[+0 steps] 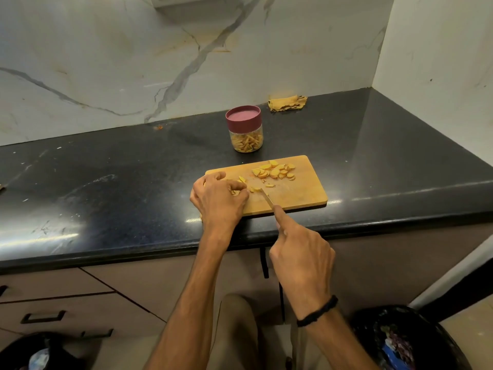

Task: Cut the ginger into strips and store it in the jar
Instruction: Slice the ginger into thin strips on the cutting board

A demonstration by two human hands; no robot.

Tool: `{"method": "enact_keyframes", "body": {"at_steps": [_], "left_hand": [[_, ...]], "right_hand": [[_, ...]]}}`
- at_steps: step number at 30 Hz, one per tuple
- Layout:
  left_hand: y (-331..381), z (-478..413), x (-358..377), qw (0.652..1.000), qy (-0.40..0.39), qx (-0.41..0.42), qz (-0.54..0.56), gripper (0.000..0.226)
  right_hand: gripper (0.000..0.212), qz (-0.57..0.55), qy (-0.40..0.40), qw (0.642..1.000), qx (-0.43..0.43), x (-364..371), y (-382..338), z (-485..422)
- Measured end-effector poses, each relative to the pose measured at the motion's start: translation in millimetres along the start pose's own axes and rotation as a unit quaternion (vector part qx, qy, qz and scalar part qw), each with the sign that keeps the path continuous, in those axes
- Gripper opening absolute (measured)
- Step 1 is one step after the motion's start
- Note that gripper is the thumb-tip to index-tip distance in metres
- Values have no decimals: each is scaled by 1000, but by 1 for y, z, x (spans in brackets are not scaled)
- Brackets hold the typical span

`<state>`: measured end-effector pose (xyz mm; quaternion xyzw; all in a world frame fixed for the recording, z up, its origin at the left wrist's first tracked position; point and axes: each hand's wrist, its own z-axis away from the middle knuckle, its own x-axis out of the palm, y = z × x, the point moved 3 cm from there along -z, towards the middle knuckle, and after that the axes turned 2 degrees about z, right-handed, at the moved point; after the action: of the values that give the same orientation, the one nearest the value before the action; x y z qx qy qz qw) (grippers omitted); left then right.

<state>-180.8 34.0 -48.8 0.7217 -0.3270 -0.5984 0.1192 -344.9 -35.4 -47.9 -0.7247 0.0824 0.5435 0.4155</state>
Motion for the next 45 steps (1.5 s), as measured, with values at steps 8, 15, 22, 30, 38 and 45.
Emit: {"method": "enact_keyframes", "body": {"at_steps": [8,15,22,30,38,45], "left_hand": [[2,-3,-8,1000,-3,6,5,18],[-3,-14,-2,993,7,19,117,27],[-10,-17,-5,954,32,-38,296,34],[-4,-18,0,931,-1,-65,358,30],[-5,-18,0,928,-30,-46,369,26],[-9,-22,1,943,-18,-13,332,33]], "right_hand": [[55,1,5,1000,18,4,-3,-18],[59,27,19,999,40,21,-8,-13],[60,24,39,999,8,33,-22,-9],[61,39,33,998,34,27,-20,-17],[63,2,-11,1000,-21,36,-42,-10],[58,7,40,999,30,21,-23,-15]]}}
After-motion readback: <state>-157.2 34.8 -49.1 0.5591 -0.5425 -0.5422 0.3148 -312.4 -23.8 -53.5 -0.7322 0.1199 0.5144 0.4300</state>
